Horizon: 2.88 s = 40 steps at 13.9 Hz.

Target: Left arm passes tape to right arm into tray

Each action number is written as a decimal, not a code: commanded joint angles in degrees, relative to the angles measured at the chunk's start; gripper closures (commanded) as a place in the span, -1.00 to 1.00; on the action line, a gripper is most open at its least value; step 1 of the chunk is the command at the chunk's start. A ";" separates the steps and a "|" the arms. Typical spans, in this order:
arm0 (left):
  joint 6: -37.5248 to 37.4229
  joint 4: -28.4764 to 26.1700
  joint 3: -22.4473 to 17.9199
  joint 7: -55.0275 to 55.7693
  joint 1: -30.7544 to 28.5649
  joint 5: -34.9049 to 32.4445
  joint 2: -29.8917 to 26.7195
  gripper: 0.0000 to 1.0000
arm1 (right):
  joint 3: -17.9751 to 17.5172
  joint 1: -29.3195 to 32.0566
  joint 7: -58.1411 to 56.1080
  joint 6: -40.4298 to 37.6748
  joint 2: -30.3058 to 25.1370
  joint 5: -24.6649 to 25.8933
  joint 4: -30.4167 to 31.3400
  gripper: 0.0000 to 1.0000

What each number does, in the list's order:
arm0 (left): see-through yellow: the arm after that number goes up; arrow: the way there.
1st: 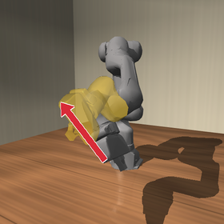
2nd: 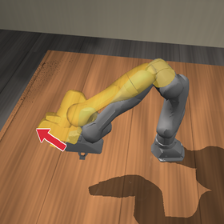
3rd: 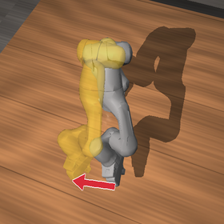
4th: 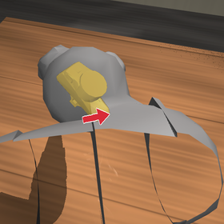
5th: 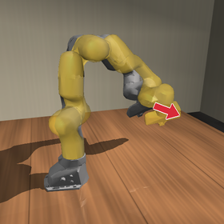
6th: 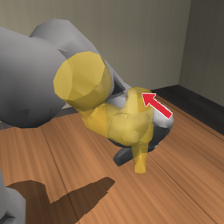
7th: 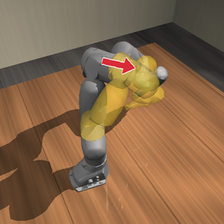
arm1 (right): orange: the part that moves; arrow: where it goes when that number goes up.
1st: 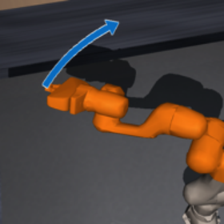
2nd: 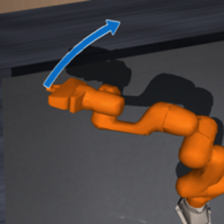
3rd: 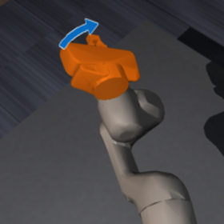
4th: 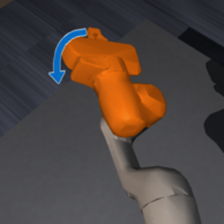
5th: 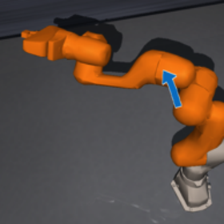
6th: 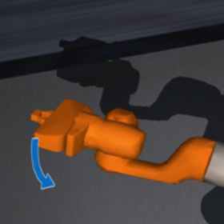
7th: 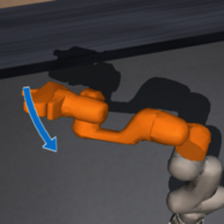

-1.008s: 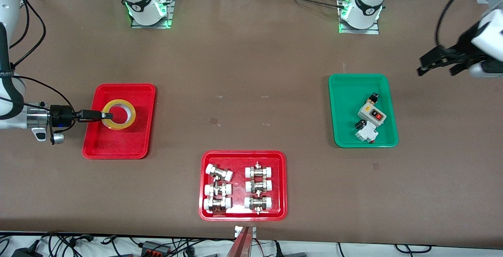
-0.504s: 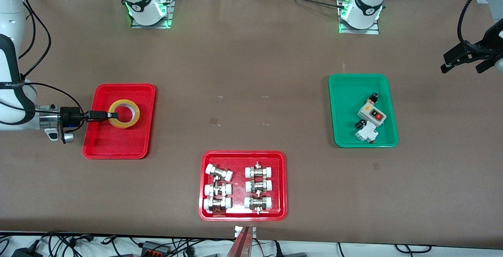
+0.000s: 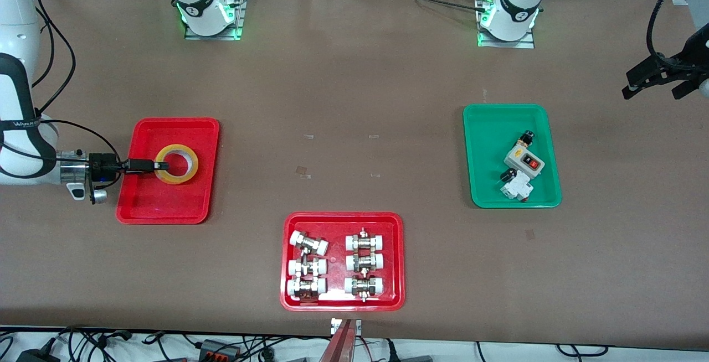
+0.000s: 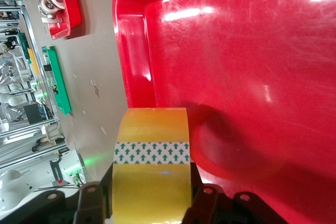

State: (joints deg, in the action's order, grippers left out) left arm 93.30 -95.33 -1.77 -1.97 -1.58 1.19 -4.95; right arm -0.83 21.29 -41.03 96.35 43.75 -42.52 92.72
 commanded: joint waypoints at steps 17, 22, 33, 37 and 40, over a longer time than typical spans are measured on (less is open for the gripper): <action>-2.42 7.87 -0.25 -0.58 1.40 -1.28 3.63 -1.00 | -1.11 -5.56 -0.55 10.08 -0.59 21.13 -3.52 -1.00; -3.47 9.11 0.19 -0.49 1.58 -1.28 3.98 -1.00 | -0.84 -9.77 5.05 10.27 -6.37 29.93 -3.69 -1.00; -5.94 9.02 0.19 -0.31 1.49 -1.37 4.25 -1.00 | -1.11 -19.62 41.89 3.34 -25.02 45.32 -5.96 -1.00; -5.85 9.02 0.19 -0.75 1.58 -1.63 4.25 -1.00 | -0.76 -18.92 41.47 -6.85 -25.30 45.33 -17.11 -1.00; -5.59 9.11 0.27 -0.84 1.67 -1.63 4.77 -1.00 | -0.49 -17.86 41.90 -7.58 -26.26 45.25 -18.02 -1.00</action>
State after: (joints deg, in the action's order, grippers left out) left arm 88.86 -88.32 -1.49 -1.98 -0.36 1.15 -1.64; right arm -1.11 2.78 -0.24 90.03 16.86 1.87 76.46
